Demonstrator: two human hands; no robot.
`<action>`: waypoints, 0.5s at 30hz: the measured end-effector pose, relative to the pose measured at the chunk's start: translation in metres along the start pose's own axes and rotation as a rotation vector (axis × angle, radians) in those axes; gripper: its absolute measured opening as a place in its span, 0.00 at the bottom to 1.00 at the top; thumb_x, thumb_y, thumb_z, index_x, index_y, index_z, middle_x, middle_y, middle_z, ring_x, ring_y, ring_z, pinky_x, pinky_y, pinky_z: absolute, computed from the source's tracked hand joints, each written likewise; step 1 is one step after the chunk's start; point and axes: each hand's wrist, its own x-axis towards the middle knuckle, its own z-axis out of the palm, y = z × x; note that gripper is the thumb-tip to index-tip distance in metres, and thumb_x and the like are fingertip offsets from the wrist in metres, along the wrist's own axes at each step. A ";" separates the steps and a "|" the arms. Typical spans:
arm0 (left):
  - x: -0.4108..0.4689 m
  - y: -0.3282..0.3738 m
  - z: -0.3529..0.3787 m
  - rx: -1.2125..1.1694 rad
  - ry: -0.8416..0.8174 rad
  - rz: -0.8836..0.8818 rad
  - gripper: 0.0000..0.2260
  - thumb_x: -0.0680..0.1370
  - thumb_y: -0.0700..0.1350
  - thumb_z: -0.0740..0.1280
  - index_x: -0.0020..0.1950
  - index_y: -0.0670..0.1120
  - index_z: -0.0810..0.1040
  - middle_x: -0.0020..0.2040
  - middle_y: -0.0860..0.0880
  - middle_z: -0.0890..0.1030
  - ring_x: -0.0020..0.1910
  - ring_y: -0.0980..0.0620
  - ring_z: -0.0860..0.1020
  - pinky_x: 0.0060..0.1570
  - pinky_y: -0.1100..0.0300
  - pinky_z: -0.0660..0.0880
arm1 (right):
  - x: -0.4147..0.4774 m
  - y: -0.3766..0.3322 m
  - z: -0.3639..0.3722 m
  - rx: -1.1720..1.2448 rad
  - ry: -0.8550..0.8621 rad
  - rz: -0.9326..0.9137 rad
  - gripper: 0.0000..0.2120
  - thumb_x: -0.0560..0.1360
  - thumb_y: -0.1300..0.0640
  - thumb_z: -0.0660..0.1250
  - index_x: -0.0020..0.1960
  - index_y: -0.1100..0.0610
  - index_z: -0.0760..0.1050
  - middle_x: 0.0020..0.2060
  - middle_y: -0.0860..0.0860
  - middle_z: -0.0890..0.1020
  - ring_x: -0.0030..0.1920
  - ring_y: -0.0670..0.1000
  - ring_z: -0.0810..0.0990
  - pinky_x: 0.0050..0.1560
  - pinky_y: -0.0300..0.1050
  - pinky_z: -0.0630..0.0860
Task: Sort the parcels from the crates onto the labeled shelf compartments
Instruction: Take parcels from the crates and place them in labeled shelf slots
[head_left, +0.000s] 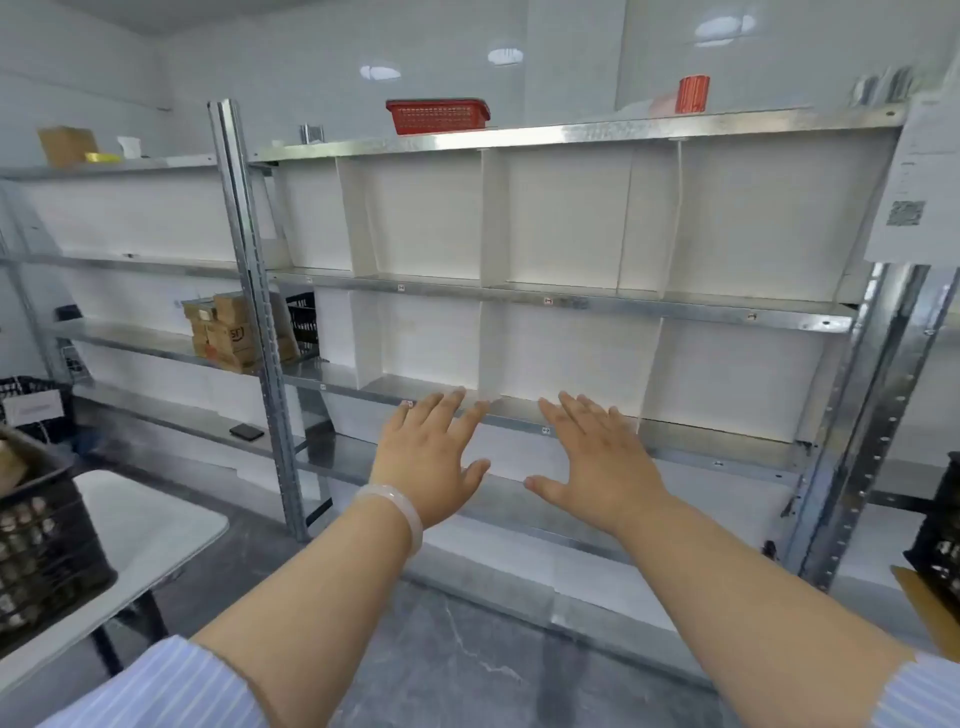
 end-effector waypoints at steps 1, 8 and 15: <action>0.005 -0.015 0.005 0.008 -0.004 -0.009 0.31 0.81 0.63 0.56 0.81 0.56 0.52 0.81 0.49 0.57 0.79 0.46 0.57 0.77 0.46 0.54 | 0.015 -0.008 0.007 -0.002 0.001 -0.020 0.42 0.75 0.30 0.55 0.79 0.46 0.40 0.79 0.49 0.44 0.79 0.50 0.41 0.77 0.52 0.39; 0.036 -0.145 0.038 0.092 -0.004 -0.101 0.31 0.80 0.63 0.56 0.81 0.55 0.52 0.80 0.50 0.58 0.78 0.46 0.58 0.77 0.46 0.56 | 0.133 -0.081 0.049 0.055 0.005 -0.116 0.42 0.75 0.31 0.57 0.79 0.47 0.42 0.79 0.49 0.45 0.79 0.50 0.43 0.77 0.53 0.40; 0.033 -0.254 0.067 0.143 -0.052 -0.236 0.31 0.80 0.63 0.55 0.81 0.56 0.51 0.81 0.50 0.57 0.79 0.47 0.56 0.77 0.46 0.54 | 0.227 -0.174 0.102 0.148 -0.023 -0.280 0.43 0.74 0.31 0.58 0.79 0.47 0.42 0.79 0.49 0.47 0.78 0.51 0.44 0.77 0.52 0.41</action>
